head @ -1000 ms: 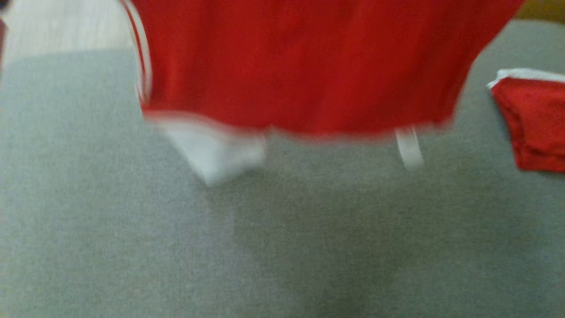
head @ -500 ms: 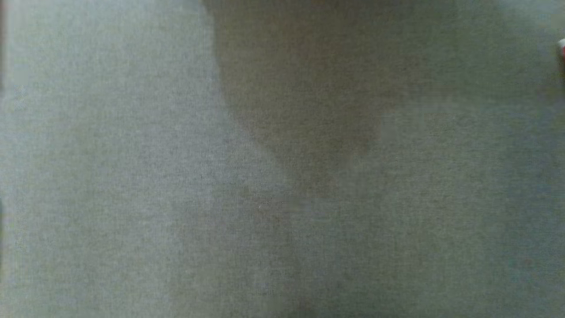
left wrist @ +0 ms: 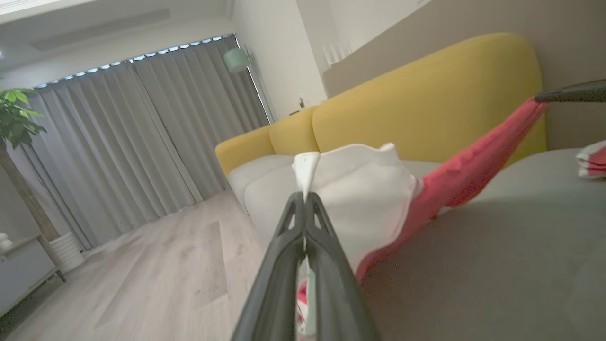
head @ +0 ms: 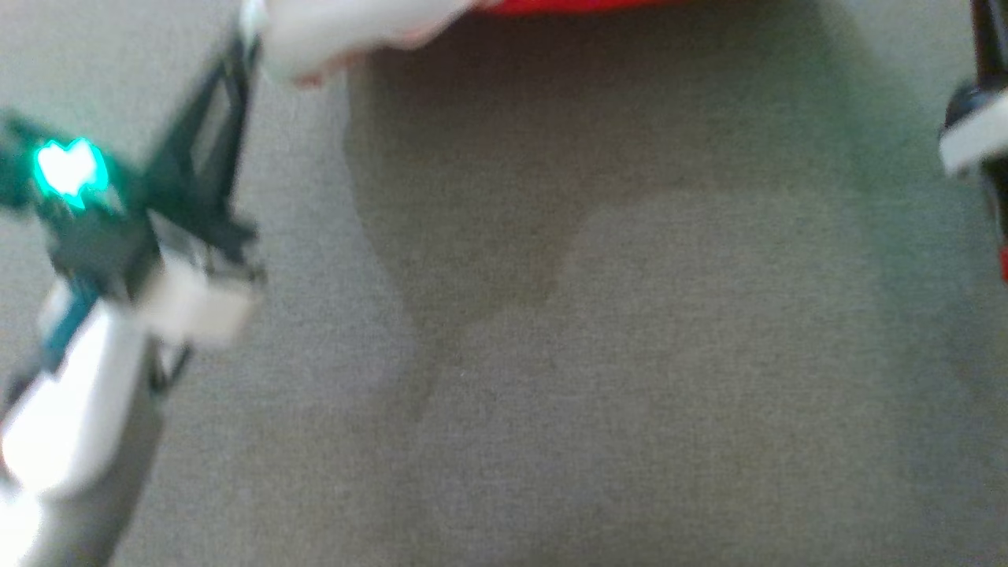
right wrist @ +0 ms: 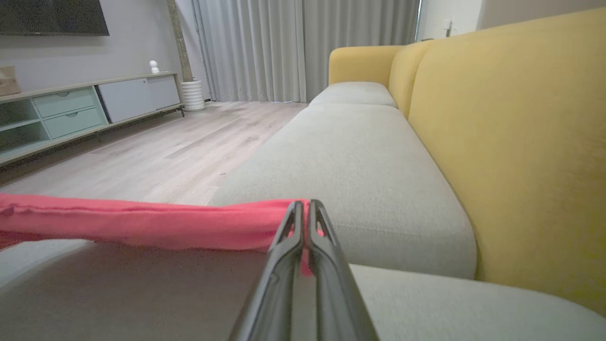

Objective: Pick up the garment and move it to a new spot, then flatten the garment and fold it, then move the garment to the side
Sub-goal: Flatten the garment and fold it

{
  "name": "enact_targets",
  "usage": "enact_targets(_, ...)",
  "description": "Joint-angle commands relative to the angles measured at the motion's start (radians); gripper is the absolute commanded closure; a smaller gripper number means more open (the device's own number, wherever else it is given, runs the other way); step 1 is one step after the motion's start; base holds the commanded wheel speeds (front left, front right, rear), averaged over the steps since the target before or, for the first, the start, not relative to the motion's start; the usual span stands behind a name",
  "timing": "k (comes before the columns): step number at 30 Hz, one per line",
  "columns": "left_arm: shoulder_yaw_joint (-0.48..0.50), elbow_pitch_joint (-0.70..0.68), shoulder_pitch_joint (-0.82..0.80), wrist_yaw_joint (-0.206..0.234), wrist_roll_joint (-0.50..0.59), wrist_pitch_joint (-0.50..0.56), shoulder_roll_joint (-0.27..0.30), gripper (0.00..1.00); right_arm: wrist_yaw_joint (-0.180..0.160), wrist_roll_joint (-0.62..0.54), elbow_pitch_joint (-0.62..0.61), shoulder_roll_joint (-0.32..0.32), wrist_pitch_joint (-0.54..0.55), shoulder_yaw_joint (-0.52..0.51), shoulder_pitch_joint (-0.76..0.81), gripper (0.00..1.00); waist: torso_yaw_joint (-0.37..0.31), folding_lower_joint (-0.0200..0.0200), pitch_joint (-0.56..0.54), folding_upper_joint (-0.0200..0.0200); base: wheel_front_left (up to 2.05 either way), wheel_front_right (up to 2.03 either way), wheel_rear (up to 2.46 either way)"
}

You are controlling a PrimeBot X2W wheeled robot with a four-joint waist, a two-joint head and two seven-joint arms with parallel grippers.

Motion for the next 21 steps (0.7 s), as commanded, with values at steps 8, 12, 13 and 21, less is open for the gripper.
enact_targets(8,0.012,-0.175,0.489,0.054,0.019,-0.001,0.098,1.00,0.004,-0.049,-0.200,-0.074,-0.011,-0.152,0.449,1.00,-0.018,0.0003,-0.196,-0.0001,0.00,0.00,0.00)
enact_targets(12,-0.004,-0.215,0.592,0.071,0.005,0.011,0.102,1.00,0.004,-0.060,-0.248,-0.070,-0.011,-0.193,0.570,1.00,-0.017,0.0003,-0.221,-0.0001,0.00,0.00,0.00)
enact_targets(13,-0.009,-0.230,0.621,0.076,-0.002,0.019,0.101,1.00,0.004,-0.064,-0.264,-0.066,-0.011,-0.206,0.608,1.00,-0.016,0.0003,-0.228,-0.0001,0.00,0.00,0.00)
enact_targets(21,-0.041,-0.343,0.744,0.094,-0.026,0.098,0.114,1.00,0.004,-0.092,-0.376,-0.045,0.003,-0.272,0.802,1.00,-0.014,0.0003,-0.230,-0.0001,0.00,0.00,0.00)
